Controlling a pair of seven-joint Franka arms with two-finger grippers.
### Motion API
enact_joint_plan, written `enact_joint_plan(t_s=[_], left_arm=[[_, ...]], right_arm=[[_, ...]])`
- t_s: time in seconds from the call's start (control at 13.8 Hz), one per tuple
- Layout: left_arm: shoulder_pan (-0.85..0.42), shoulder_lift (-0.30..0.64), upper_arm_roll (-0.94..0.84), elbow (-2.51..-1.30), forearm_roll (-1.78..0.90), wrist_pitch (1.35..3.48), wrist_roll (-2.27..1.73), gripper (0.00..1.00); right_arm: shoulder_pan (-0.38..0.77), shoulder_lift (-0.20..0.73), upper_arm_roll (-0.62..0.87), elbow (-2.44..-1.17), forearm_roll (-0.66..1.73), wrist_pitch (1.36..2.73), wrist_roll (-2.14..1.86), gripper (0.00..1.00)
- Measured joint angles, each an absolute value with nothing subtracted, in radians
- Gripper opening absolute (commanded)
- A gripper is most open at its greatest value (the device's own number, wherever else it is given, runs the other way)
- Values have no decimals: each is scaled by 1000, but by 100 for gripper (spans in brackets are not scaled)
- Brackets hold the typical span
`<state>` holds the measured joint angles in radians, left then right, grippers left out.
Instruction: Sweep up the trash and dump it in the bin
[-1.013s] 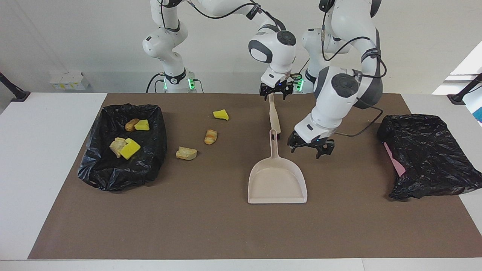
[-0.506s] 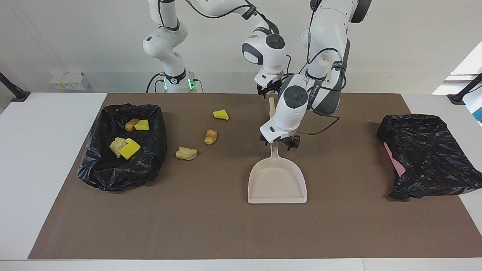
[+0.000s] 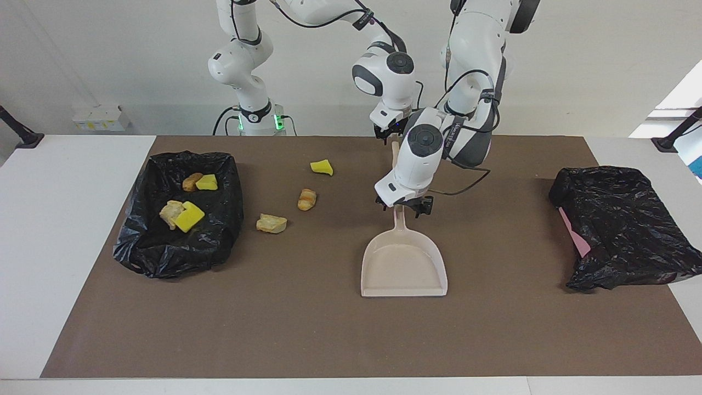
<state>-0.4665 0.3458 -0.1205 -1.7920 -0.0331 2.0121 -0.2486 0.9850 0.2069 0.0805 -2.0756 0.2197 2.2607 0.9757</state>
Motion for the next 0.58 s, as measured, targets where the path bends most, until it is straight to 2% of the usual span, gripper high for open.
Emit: enact_joint_plan(t_s=[0.58], left_arm=[[-423, 328, -95, -1747, -13, 2029, -230, 0]], right_arm=[[999, 200, 80, -2075, 195, 2260, 1036, 49]])
